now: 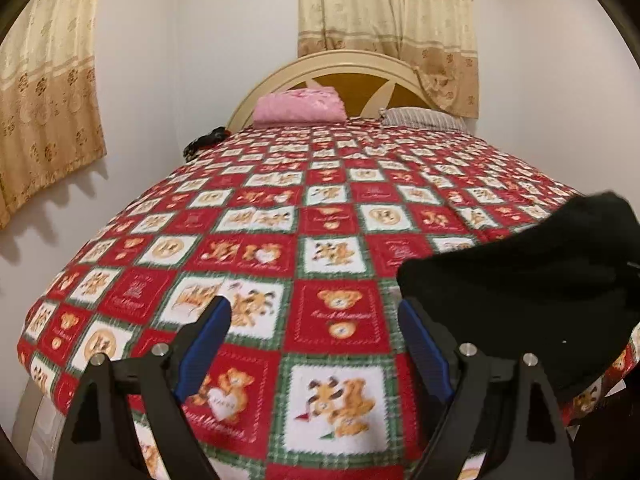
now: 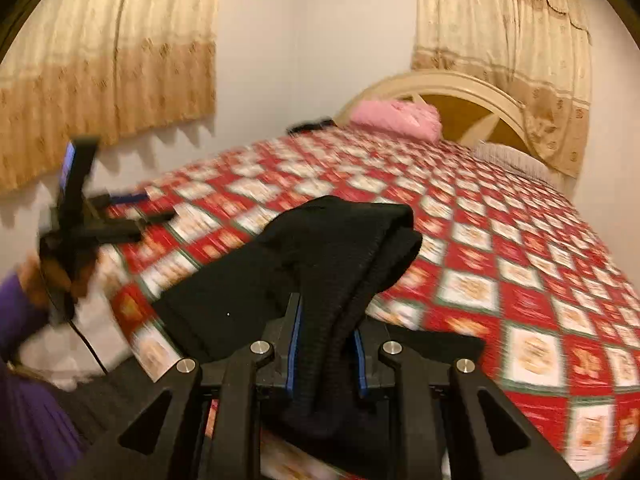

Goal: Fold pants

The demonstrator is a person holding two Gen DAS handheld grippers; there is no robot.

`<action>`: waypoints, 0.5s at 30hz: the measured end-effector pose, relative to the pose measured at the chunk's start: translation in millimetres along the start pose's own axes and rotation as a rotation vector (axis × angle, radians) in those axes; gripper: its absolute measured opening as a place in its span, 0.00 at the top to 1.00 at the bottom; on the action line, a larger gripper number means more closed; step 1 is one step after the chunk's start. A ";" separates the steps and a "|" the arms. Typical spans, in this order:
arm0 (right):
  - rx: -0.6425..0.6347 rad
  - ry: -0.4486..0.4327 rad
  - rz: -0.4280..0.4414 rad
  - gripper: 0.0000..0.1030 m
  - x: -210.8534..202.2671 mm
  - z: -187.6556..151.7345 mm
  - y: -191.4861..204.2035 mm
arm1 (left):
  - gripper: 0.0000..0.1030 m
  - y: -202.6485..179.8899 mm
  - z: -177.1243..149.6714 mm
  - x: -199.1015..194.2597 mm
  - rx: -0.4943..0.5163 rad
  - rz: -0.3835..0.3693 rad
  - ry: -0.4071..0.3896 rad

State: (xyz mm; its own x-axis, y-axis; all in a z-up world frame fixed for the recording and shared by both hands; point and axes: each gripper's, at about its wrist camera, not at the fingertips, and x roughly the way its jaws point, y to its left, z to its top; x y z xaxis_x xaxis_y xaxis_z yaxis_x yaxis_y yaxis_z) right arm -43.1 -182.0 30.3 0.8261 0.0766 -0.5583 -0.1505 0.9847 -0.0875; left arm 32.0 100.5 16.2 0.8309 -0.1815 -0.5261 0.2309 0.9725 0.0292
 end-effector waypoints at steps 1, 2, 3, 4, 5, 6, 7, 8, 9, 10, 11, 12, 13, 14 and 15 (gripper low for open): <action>0.020 0.035 0.008 0.79 3.0 -8.6 -13.7 | 0.14 -5.5 1.6 2.6 0.008 -0.011 0.002; 0.043 0.062 0.024 0.79 8.2 -16.5 -23.3 | 0.14 -11.8 2.6 5.7 0.016 -0.026 0.005; 0.055 0.082 0.015 0.79 14.3 -25.0 -29.9 | 0.14 -17.2 2.9 7.9 0.021 -0.040 0.010; 0.063 0.118 -0.016 0.79 26.0 -38.6 -37.0 | 0.14 -24.1 3.5 10.7 0.029 -0.058 0.015; 0.070 0.153 -0.039 0.79 36.5 -50.5 -40.4 | 0.14 -32.5 4.0 13.6 0.040 -0.076 0.020; 0.076 0.165 -0.051 0.78 44.5 -61.6 -43.5 | 0.15 -38.9 3.7 14.2 0.048 -0.089 0.022; 0.096 0.105 -0.038 0.78 42.6 -69.1 -46.8 | 0.15 -46.6 3.5 15.7 0.060 -0.106 0.027; 0.120 0.084 -0.029 0.78 40.8 -71.0 -48.6 | 0.15 -55.3 3.0 16.7 0.078 -0.124 0.032; 0.150 0.087 -0.021 0.78 42.0 -70.9 -51.9 | 0.15 -61.4 2.1 15.9 0.091 -0.132 0.033; 0.151 0.092 -0.015 0.77 41.9 -68.6 -52.9 | 0.14 -69.0 0.6 15.7 0.110 -0.143 0.031; 0.136 0.093 -0.018 0.76 40.9 -67.3 -52.0 | 0.14 -75.0 -1.4 16.9 0.125 -0.151 0.034; 0.114 0.100 -0.029 0.74 39.9 -66.4 -50.4 | 0.14 -81.2 -3.9 18.7 0.137 -0.160 0.044; 0.109 0.103 -0.033 0.73 38.4 -66.1 -50.3 | 0.14 -86.9 -6.9 21.1 0.151 -0.167 0.057; 0.122 0.104 -0.029 0.72 36.1 -66.0 -51.9 | 0.14 -91.1 -10.0 23.5 0.163 -0.168 0.070; 0.141 0.105 -0.025 0.71 33.8 -65.5 -54.5 | 0.14 -95.2 -13.9 27.2 0.177 -0.161 0.089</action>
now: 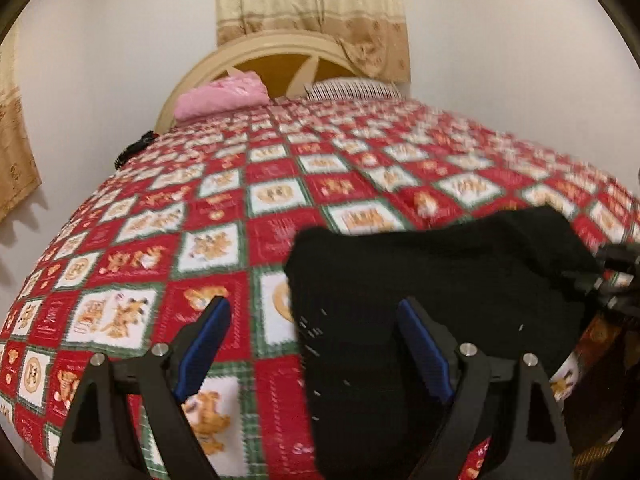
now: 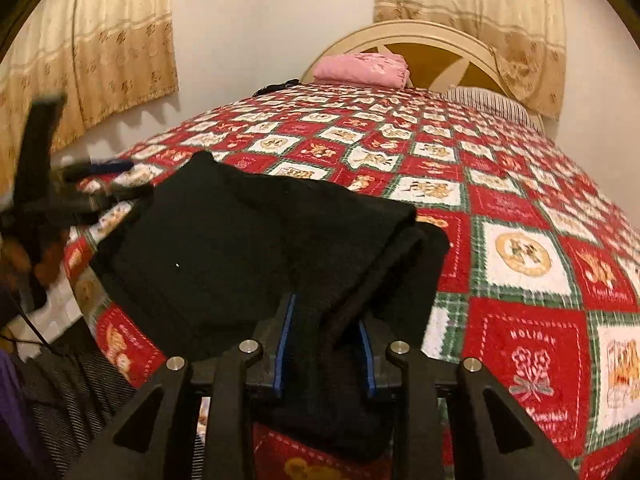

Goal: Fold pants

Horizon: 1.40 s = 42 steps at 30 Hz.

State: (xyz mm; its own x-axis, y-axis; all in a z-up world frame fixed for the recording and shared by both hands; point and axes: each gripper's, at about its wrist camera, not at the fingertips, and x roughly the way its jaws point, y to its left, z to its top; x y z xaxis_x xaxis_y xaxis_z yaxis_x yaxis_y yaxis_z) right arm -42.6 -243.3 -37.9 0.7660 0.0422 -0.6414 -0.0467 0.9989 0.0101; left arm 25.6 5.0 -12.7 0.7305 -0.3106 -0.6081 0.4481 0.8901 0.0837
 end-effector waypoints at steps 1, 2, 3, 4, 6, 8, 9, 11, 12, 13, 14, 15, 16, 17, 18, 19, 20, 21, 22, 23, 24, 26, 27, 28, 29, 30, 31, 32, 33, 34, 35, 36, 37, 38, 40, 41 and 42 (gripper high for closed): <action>0.034 0.004 0.008 0.69 -3.9 1.3 -4.9 | 0.14 -3.8 -4.3 4.6 0.016 0.008 0.024; 0.054 0.005 0.010 0.68 -7.0 1.8 -9.3 | 0.14 -5.7 -8.3 6.3 0.023 0.012 0.034; 0.069 0.003 0.004 0.67 -10.2 4.3 -10.4 | 0.14 -5.9 -11.3 7.5 0.020 0.012 0.039; 0.084 -0.015 -0.022 0.66 -17.0 9.4 -10.6 | 0.14 -4.6 -14.2 7.8 0.009 0.007 0.044; 0.085 -0.085 -0.104 0.65 -32.6 17.7 -5.1 | 0.13 0.1 -17.7 7.0 -0.029 0.001 0.048; 0.081 -0.188 -0.173 0.65 -46.8 31.1 3.9 | 0.10 4.2 -20.2 8.2 -0.079 -0.004 0.056; 0.083 -0.231 -0.151 0.65 -50.7 36.6 10.8 | 0.10 6.0 -21.7 9.3 -0.106 -0.010 0.060; 0.070 -0.242 -0.074 0.65 -38.5 45.5 25.2 | 0.10 7.7 -23.4 11.1 -0.152 -0.012 0.074; 0.052 -0.208 -0.069 0.65 -25.2 47.7 32.3 | 0.08 7.3 -23.4 11.7 -0.160 -0.007 0.079; 0.030 -0.144 -0.076 0.65 -5.4 47.7 38.5 | 0.05 7.4 -23.7 11.7 -0.166 0.003 0.084; 0.026 -0.087 -0.088 0.65 10.7 45.3 38.6 | 0.04 7.8 -24.8 10.5 -0.172 0.016 0.090; 0.040 -0.030 -0.106 0.65 27.1 40.6 34.3 | 0.03 8.2 -26.5 10.4 -0.175 0.018 0.091; 0.077 0.014 -0.111 0.65 40.7 33.8 24.5 | 0.03 8.8 -29.9 8.6 -0.176 0.015 0.093; 0.098 0.000 -0.093 0.66 40.1 29.8 19.2 | 0.03 10.0 -33.1 6.5 -0.176 0.008 0.094; 0.104 -0.015 -0.079 0.66 36.7 30.6 16.8 | 0.03 11.0 -35.0 5.1 -0.176 0.005 0.095; 0.095 0.002 -0.082 0.66 34.5 34.9 18.0 | 0.03 12.7 -38.0 1.4 -0.177 0.000 0.093; 0.085 0.010 -0.098 0.66 31.1 38.9 20.9 | 0.03 14.8 -39.4 -1.5 -0.177 -0.009 0.091; 0.074 -0.009 -0.114 0.66 24.4 44.7 24.8 | 0.03 17.2 -41.5 -7.0 -0.176 -0.020 0.086; 0.065 -0.042 -0.087 0.66 16.7 51.0 29.1 | 0.03 18.8 -42.3 -12.1 -0.171 -0.027 0.080; 0.064 -0.064 -0.034 0.66 12.1 57.5 33.1 | 0.03 19.8 -41.4 -15.8 -0.164 -0.027 0.070; 0.069 -0.082 0.044 0.66 9.3 66.2 39.2 | 0.03 20.1 -39.6 -20.7 -0.151 -0.025 0.050; 0.066 -0.088 0.163 0.67 15.2 85.4 52.5 | 0.03 18.7 -33.5 -28.2 -0.115 0.001 -0.003; 0.055 -0.085 0.205 0.71 21.5 93.8 60.3 | 0.03 18.0 -29.8 -29.9 -0.099 0.019 -0.028; 0.041 -0.082 0.249 0.71 30.8 102.6 69.1 | 0.03 17.7 -25.8 -29.7 -0.093 0.039 -0.049; 0.031 -0.078 0.272 0.71 38.7 108.0 77.2 | 0.03 18.3 -24.0 -28.1 -0.100 0.041 -0.059; 0.012 -0.062 0.301 0.71 50.8 115.3 86.7 | 0.03 19.4 -23.5 -26.6 -0.111 0.031 -0.064; -0.014 -0.032 0.323 0.71 67.3 123.1 96.5 | 0.04 19.5 -24.3 -22.8 -0.127 0.010 -0.062; -0.035 -0.001 0.336 0.71 79.9 126.1 103.5 | 0.04 17.4 -26.8 -17.2 -0.138 -0.007 -0.040; -0.062 0.041 0.348 0.71 95.9 128.8 111.9 | 0.04 14.7 -29.2 -13.3 -0.139 -0.020 -0.024; -0.093 0.090 0.352 0.71 114.3 128.4 121.2 | 0.04 7.4 -35.9 -7.5 -0.123 -0.048 0.000; -0.114 0.131 0.354 0.71 127.2 126.4 126.0 | 0.04 2.3 -40.8 -4.5 -0.107 -0.058 0.011; -0.142 0.219 0.340 0.71 151.7 119.3 133.2 | 0.04 -4.2 -47.4 -1.2 -0.089 -0.061 0.020; -0.146 0.266 0.334 0.71 168.5 112.6 135.4 | 0.05 -7.6 -52.0 -0.9 -0.094 -0.057 0.006; -0.120 0.234 0.364 0.71 174.1 113.7 133.2 | 0.05 -7.9 -53.1 -0.7 -0.106 -0.059 -0.003; -0.021 0.281 0.405 0.73 189.2 121.3 122.5 | 0.05 -3.4 -50.7 2.0 -0.117 -0.083 0.011; 0.002 0.292 0.410 0.73 194.9 122.7 119.5 | 0.05 0.7 -50.2 4.4 -0.141 -0.105 0.026; 0.007 0.296 0.413 0.73 197.5 122.8 119.5 | 0.05 3.0 -50.3 5.5 -0.160 -0.118 0.035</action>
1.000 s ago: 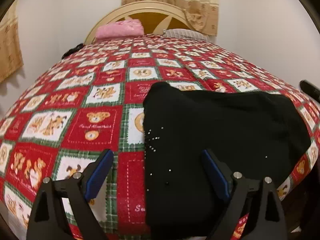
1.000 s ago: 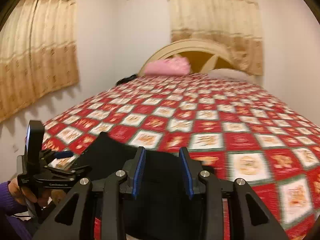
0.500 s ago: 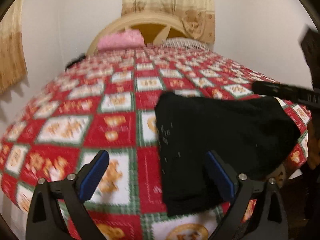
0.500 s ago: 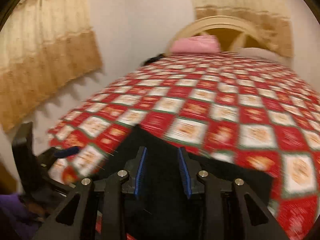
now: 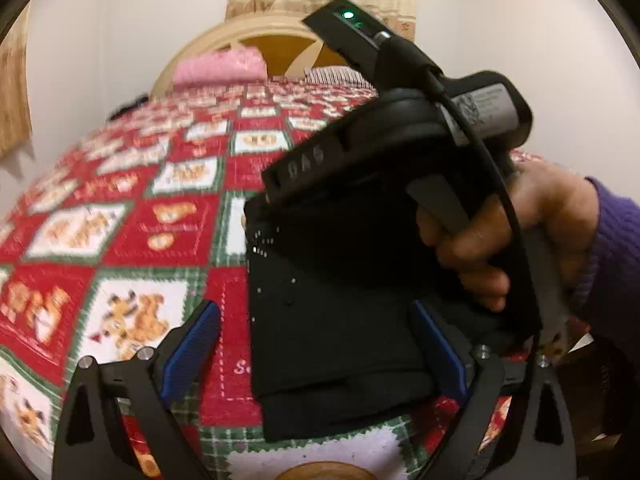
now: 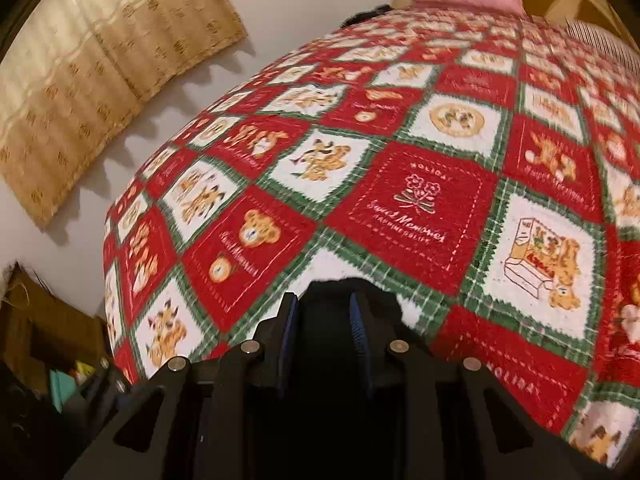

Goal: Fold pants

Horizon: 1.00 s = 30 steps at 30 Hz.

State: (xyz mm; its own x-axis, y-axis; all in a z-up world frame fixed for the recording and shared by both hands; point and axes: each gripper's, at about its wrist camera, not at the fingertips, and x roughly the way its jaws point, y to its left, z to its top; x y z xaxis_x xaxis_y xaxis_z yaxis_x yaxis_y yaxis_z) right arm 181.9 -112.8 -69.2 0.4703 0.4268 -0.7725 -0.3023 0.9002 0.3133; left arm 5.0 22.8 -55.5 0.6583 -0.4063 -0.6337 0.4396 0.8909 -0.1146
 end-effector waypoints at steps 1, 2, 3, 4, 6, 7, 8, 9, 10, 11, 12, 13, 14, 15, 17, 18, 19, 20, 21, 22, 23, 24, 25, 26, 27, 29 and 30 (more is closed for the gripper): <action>-0.004 -0.002 0.000 0.73 0.9 -0.2 1.0 | 0.05 3.2 0.1 1.1 -0.024 -0.014 0.007; -0.006 -0.006 -0.002 0.73 -1.5 0.1 1.6 | 0.05 3.6 0.8 0.4 -0.020 -0.015 0.006; -0.007 -0.013 -0.001 0.73 -3.9 -0.9 2.8 | 0.05 2.9 1.0 -0.9 -0.010 -0.014 0.007; 0.002 -0.032 0.005 0.73 -10.2 -1.1 2.6 | 0.05 3.3 2.5 -3.4 -0.002 -0.016 0.008; 0.040 -0.112 0.042 0.73 -32.1 -3.8 1.3 | 0.05 7.3 5.2 -12.1 0.006 -0.030 0.008; 0.055 -0.166 0.073 0.73 -48.9 -7.8 3.0 | 0.05 12.3 6.9 -20.5 0.011 -0.028 -0.002; 0.053 -0.192 0.087 0.73 -57.3 -10.3 5.6 | 0.06 19.2 8.2 -30.6 0.016 -0.008 -0.025; 0.037 -0.214 0.088 0.73 -68.6 -15.5 11.4 | 0.05 26.2 8.5 -38.4 0.017 0.015 -0.045; 0.015 -0.220 0.077 0.73 -75.8 -20.9 18.1 | 0.05 34.9 9.6 -46.9 0.012 0.043 -0.064; -0.011 -0.216 0.066 0.73 -79.9 -27.6 26.6 | 0.05 44.0 10.9 -53.8 0.003 0.067 -0.075; -0.034 -0.210 0.058 0.73 -81.8 -36.9 36.0 | 0.05 52.9 12.3 -59.8 -0.010 0.092 -0.083; -0.050 -0.210 0.056 0.73 -82.0 -46.3 44.0 | 0.05 63.9 14.4 -65.6 -0.027 0.129 -0.092; -0.063 -0.210 0.050 0.73 -80.3 -54.3 51.2 | 0.05 71.8 16.3 -68.2 -0.038 0.160 -0.097; -0.087 -0.209 0.037 0.73 -77.0 -63.5 59.3 | 0.05 82.6 18.8 -70.7 -0.056 0.210 -0.104; -0.159 -0.184 -0.010 0.73 -61.0 -85.9 75.8 | 0.05 95.9 23.8 -72.2 -0.093 0.276 -0.104; -0.187 -0.163 -0.040 0.73 -50.2 -95.9 82.0 | 0.05 99.9 25.6 -70.4 -0.104 0.283 -0.102; -0.213 -0.185 -0.072 0.72 -45.7 -104.4 84.9 | 0.05 102.6 28.1 -70.0 -0.117 0.279 -0.105; -0.269 -0.255 -0.125 0.71 -45.9 -117.1 93.5 | 0.05 102.2 27.2 -70.3 -0.123 0.273 -0.108; -0.296 -0.270 -0.164 0.71 -44.9 -122.0 99.0 | 0.05 101.3 28.9 -69.8 -0.123 0.269 -0.109; -0.301 -0.272 -0.179 0.71 -46.0 -123.7 102.1 | 0.05 98.6 32.4 -67.0 -0.115 0.277 -0.106; -0.291 -0.255 -0.163 0.71 -50.9 -124.5 105.1 | 0.05 96.1 34.4 -64.4 -0.106 0.289 -0.104; -0.279 -0.246 -0.130 0.71 -56.2 -125.9 105.8 | 0.05 92.9 38.5 -62.8 -0.092 0.303 -0.106; -0.260 -0.237 -0.061 0.71 -66.3 -130.5 105.2 | 0.05 89.8 38.4 -64.0 -0.083 0.305 -0.112; -0.254 -0.236 -0.039 0.71 -72.2 -134.2 104.3 | 0.05 88.7 39.9 -67.4 -0.076 0.303 -0.119; -0.247 -0.240 -0.027 0.71 -79.7 -139.8 104.3 | 0.05 86.6 40.7 -68.4 -0.067 0.300 -0.124; -0.203 -0.247 0.031 0.71 -93.2 -148.3 99.6 | 0.05 83.0 40.5 -66.1 -0.045 0.291 -0.121; -0.182 -0.255 0.052 0.71 -96.8 -150.7 98.2 | 0.05 81.2 40.2 -65.1 -0.035 0.288 -0.113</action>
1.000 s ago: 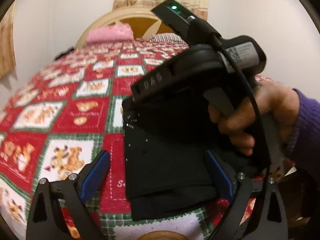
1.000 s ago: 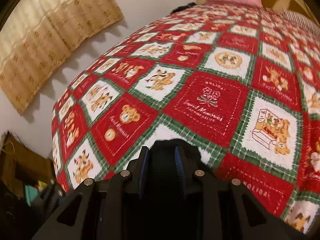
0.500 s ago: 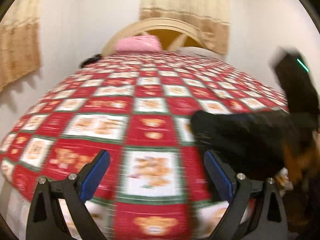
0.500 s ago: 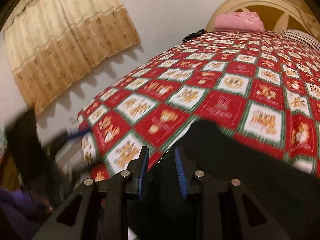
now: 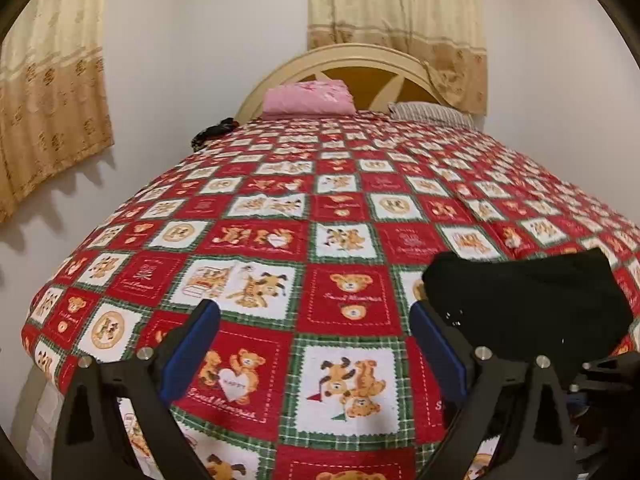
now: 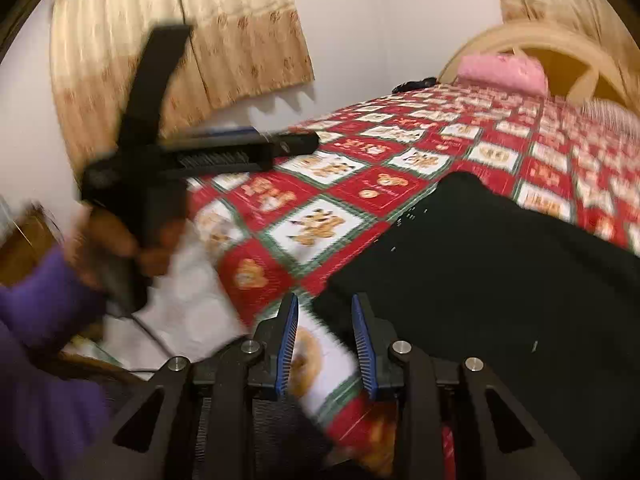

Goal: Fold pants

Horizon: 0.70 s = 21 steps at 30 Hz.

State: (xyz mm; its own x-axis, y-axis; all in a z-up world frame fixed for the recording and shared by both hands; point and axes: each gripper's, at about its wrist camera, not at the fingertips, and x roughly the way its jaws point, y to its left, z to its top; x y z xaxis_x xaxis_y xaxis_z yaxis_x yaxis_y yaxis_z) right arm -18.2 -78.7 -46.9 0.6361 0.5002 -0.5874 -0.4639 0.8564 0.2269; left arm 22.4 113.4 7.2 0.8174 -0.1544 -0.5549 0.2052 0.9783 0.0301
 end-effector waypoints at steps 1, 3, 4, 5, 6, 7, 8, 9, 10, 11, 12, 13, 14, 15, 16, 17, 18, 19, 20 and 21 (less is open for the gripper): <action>0.024 -0.023 0.008 0.71 -4.5 -0.6 -2.3 | 0.05 -3.3 0.0 1.6 0.010 -0.001 0.007; 0.031 -0.040 -0.016 0.71 -0.4 -0.9 0.0 | 0.05 -10.9 -0.9 5.7 0.022 -0.006 0.020; 0.036 -0.030 -0.027 0.71 6.2 -1.7 -0.5 | 0.05 -14.9 -0.2 7.9 0.022 -0.019 0.028; 0.044 -0.001 -0.030 0.71 16.9 -4.6 -1.6 | 0.05 -18.6 1.7 10.3 0.021 -0.031 0.036; 0.049 0.032 -0.027 0.71 25.2 -8.1 -2.5 | 0.05 -20.7 3.0 11.8 0.020 -0.034 0.041; 0.046 0.061 -0.032 0.71 32.3 -12.5 -1.8 | 0.05 -23.6 6.1 13.9 0.019 -0.040 0.046; 0.037 0.048 -0.030 0.71 27.6 -12.4 0.5 | 0.05 -26.1 8.7 14.6 0.021 -0.048 0.047; 0.043 0.061 -0.015 0.71 24.3 -10.0 0.1 | 0.05 -28.9 12.1 15.5 0.024 -0.061 0.045; 0.061 0.054 0.007 0.71 14.5 -6.2 -2.1 | 0.05 -32.7 16.1 16.0 0.031 -0.078 0.039; 0.067 0.023 0.006 0.71 2.9 -3.9 -4.1 | 0.05 -37.3 18.9 16.5 0.040 -0.094 0.032; 0.064 -0.027 -0.023 0.71 -15.6 -0.7 -7.7 | 0.05 -42.2 20.7 17.4 0.051 -0.106 0.029; 0.060 -0.067 -0.076 0.71 -34.0 2.1 -13.5 | 0.05 -47.8 22.0 18.6 0.064 -0.118 0.028; 0.059 -0.098 -0.127 0.71 -49.1 4.0 -20.3 | 0.05 -54.5 23.1 20.6 0.081 -0.129 0.028; 0.060 -0.123 -0.184 0.71 -61.9 4.0 -27.9 | 0.05 -62.8 23.5 23.2 0.098 -0.138 0.028; 0.065 -0.142 -0.252 0.71 -73.6 2.5 -37.1 | 0.05 -70.0 22.9 25.9 0.109 -0.148 0.031; 0.079 -0.147 -0.329 0.71 -83.9 -0.4 -49.7 | 0.05 -78.3 21.5 29.3 0.118 -0.161 0.037; 0.108 -0.139 -0.408 0.71 -93.7 -5.7 -66.4 | 0.05 -85.5 20.6 32.0 0.124 -0.173 0.045; 0.128 -0.131 -0.454 0.71 -99.4 -11.5 -78.5 | 0.05 -91.1 19.4 34.4 0.128 -0.182 0.052; 0.140 -0.116 -0.487 0.71 -102.2 -18.1 -89.1 | 0.05 -99.2 16.7 38.1 0.132 -0.191 0.061; 0.144 -0.082 -0.519 0.71 -101.9 -27.1 -100.5 | 0.05 -105.4 14.0 41.4 0.134 -0.196 0.071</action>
State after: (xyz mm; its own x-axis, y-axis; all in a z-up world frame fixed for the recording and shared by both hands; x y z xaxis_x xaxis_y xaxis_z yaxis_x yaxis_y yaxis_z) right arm -53.1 -219.1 -30.9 0.8079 0.0108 -0.5893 0.0089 0.9995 0.0306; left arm 42.1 2.0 -7.3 0.7162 -0.3252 -0.6176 0.4298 0.9026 0.0232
